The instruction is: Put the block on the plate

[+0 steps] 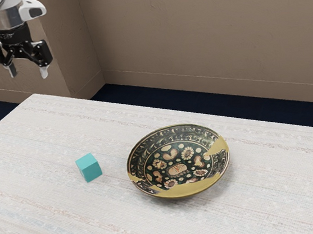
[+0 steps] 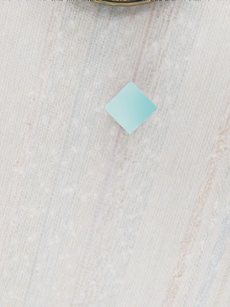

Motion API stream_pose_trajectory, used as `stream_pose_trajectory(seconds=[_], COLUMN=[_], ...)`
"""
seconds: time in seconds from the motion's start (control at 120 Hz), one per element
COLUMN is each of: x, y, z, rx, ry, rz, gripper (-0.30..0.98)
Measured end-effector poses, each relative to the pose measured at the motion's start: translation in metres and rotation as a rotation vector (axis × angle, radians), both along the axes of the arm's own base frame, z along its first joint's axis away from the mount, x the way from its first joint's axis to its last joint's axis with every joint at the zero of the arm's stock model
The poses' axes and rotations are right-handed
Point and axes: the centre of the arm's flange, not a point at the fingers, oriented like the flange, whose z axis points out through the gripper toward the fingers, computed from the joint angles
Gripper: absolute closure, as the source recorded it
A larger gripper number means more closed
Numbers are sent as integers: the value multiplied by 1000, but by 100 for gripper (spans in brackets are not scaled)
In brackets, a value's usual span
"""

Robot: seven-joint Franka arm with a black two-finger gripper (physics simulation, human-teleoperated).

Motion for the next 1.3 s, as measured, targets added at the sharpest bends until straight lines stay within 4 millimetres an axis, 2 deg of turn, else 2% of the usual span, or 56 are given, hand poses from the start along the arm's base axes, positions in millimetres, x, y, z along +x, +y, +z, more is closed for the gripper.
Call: stream_pose_trajectory(seconds=[0.183,0.242,0.333,0.458,0.558,0.7,0.767,0.867,1.0,1.125,1.3], x=[3,4,6,3,0,10,16,20,26,34,37], y=[-25,-30,-31,-23,-16,-5,-12,-40,-28,-32,-16], z=[-1,-12,-63,-129,-173,-231,-258,-298,-319,-330,-350], rx=[0,1,-8,-17,-26,-17,-20,-18,-30,-48,-51], ry=[1,22,93,144,150,129,114,87,25,-16,-37], rz=[-29,-35,-35,13,81,214,267,313,460,577,746], gripper=[0,0,0,0,0,0,0,0,0,0,0])
